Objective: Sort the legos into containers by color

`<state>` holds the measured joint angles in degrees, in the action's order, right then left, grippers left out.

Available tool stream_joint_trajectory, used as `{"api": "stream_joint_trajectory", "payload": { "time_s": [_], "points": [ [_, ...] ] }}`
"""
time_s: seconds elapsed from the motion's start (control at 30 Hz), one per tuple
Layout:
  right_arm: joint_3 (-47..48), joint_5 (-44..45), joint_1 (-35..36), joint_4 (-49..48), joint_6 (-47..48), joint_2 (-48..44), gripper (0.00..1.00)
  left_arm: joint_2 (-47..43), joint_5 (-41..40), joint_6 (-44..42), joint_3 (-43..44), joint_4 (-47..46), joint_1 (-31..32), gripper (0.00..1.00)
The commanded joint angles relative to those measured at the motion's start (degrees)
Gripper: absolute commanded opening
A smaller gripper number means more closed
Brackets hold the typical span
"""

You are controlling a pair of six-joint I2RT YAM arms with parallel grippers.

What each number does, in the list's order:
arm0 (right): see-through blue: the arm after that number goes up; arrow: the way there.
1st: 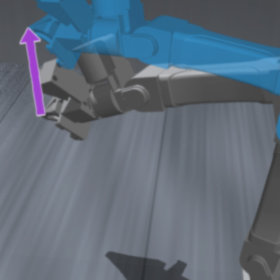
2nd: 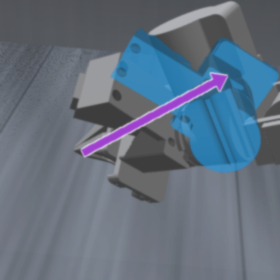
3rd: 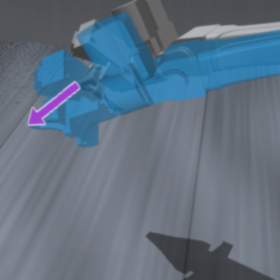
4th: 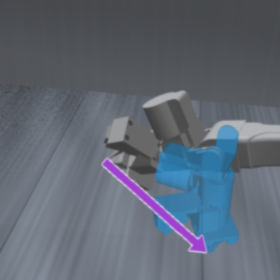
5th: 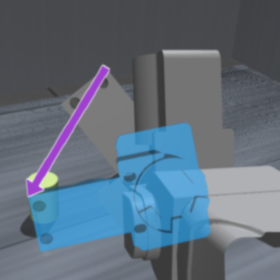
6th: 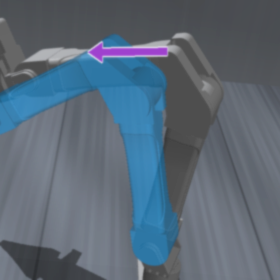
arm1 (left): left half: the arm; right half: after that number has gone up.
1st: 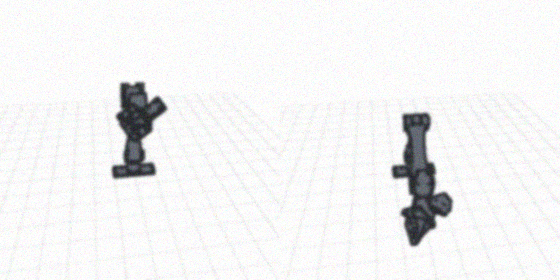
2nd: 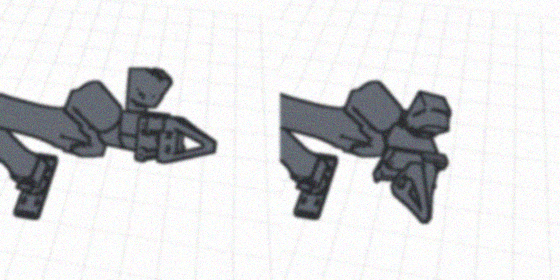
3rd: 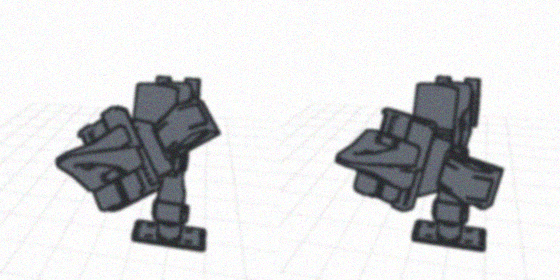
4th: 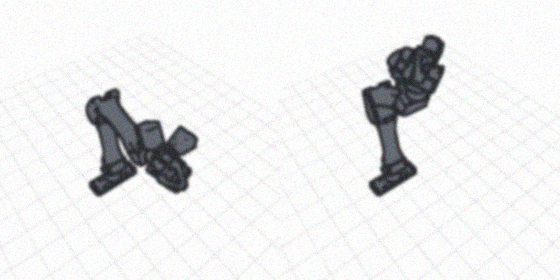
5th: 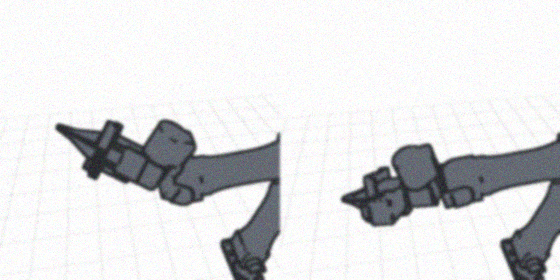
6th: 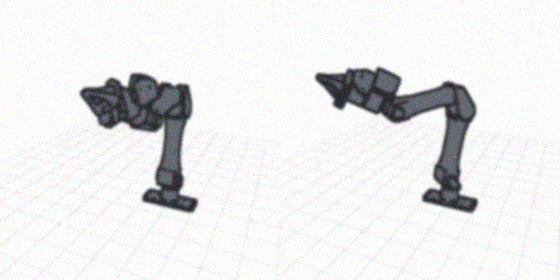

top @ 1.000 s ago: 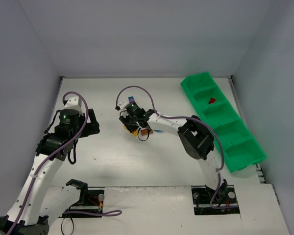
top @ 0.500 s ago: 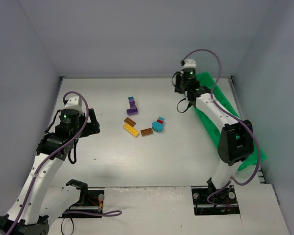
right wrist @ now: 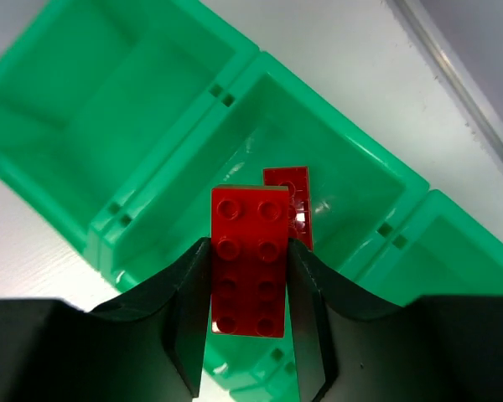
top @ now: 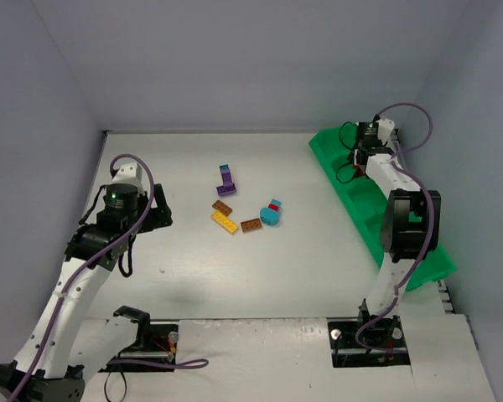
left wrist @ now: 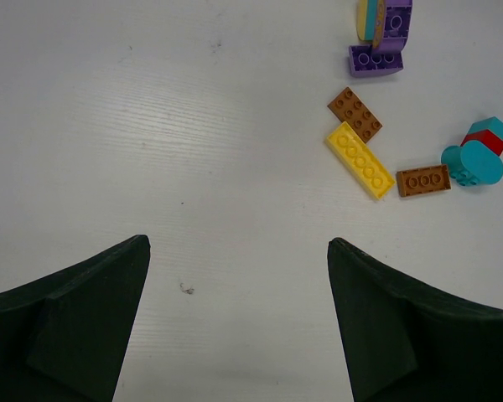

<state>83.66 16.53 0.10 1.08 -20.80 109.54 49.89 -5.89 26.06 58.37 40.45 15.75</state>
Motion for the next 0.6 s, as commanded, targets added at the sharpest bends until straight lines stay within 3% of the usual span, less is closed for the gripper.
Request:
{"api": "stream_joint_trajectory", "payload": {
  "time_s": [0.0,0.07,0.1,0.13,0.33,0.57],
  "points": [
    [3.8,1.0,0.1,-1.3,-2.0,0.9,0.33,0.6,-0.4,0.8,1.5,-2.9,0.2,0.80],
    [4.1,1.0,0.2,-1.3,-2.1,1.4,0.49,0.6,-0.3,0.9,1.6,-2.9,0.2,0.80],
    [4.0,0.8,0.2,-1.3,-2.1,1.4,0.62,0.6,-0.4,1.0,1.6,-2.8,0.2,0.80],
    [4.0,0.5,0.2,-1.3,-2.0,1.1,0.66,0.6,-0.4,1.0,1.6,-2.8,0.2,0.80],
    [2.0,-2.8,1.5,-1.6,2.4,-4.1,0.72,0.9,-0.2,1.4,1.5,-3.2,0.2,0.80],
    [-4.6,-15.9,14.5,-6.4,13.5,-13.1,0.66,1.7,0.1,1.3,2.2,-3.8,0.2,0.80]
  ]
}}
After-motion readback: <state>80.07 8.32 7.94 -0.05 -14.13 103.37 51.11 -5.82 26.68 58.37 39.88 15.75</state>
